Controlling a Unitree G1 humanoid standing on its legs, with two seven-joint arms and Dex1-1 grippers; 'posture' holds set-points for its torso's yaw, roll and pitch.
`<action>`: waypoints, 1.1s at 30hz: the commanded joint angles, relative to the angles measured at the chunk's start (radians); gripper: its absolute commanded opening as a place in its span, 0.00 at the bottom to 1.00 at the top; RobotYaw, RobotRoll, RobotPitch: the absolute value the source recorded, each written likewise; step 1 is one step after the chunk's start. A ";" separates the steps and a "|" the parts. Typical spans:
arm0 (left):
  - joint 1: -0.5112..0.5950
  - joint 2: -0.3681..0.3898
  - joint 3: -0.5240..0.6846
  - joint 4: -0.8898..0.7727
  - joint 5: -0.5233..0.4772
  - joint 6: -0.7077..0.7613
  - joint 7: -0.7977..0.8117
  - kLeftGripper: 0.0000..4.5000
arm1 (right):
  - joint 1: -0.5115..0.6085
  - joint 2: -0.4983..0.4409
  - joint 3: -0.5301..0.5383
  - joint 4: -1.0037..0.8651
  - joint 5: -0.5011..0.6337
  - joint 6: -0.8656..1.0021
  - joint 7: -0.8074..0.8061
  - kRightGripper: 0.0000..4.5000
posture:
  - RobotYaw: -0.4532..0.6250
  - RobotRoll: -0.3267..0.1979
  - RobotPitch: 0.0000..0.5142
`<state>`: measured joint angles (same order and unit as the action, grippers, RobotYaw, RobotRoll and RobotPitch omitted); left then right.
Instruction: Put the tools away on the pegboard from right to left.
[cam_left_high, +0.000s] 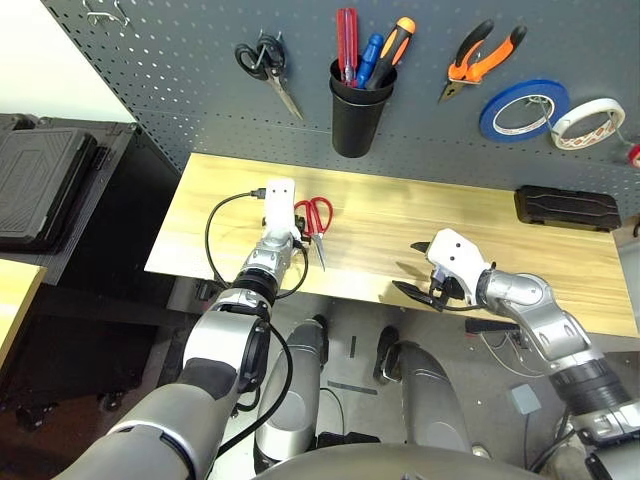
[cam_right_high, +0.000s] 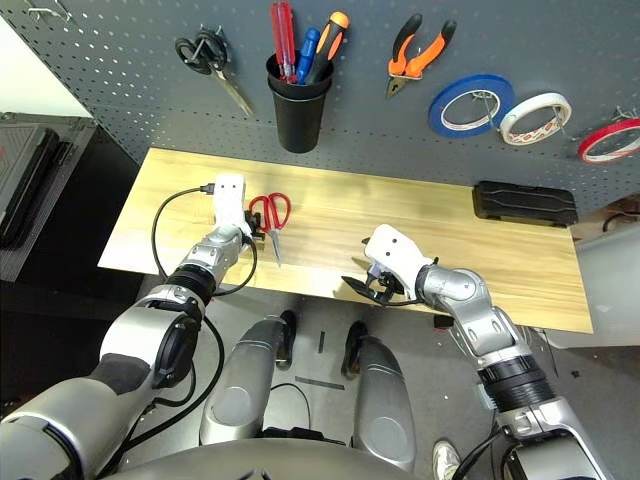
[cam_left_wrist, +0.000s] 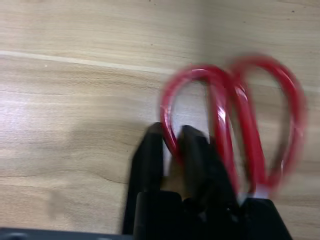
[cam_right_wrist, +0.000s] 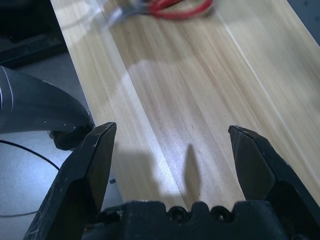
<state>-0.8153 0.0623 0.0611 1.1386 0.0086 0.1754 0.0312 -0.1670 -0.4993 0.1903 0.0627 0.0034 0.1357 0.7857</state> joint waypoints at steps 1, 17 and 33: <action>0.059 0.002 0.013 -0.030 -0.007 0.039 0.023 0.00 | 0.018 -0.005 0.007 0.002 -0.001 -0.030 0.003 1.00 | 0.64 0.62 0.61; 0.464 -0.053 0.007 -1.135 -0.095 0.288 0.018 0.00 | -0.029 0.043 -0.104 0.109 0.143 -0.257 0.039 1.00 | 0.70 0.62 0.56; 0.464 0.012 0.142 -1.521 -0.223 0.253 -0.036 0.00 | -0.124 0.058 -0.285 0.180 0.483 -0.465 0.301 1.00 | 0.71 0.62 0.55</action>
<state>-0.3467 0.0669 0.1881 -0.3492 -0.1902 0.4495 0.0067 -0.2972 -0.4415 -0.0728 0.2361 0.4493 -0.3239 1.0568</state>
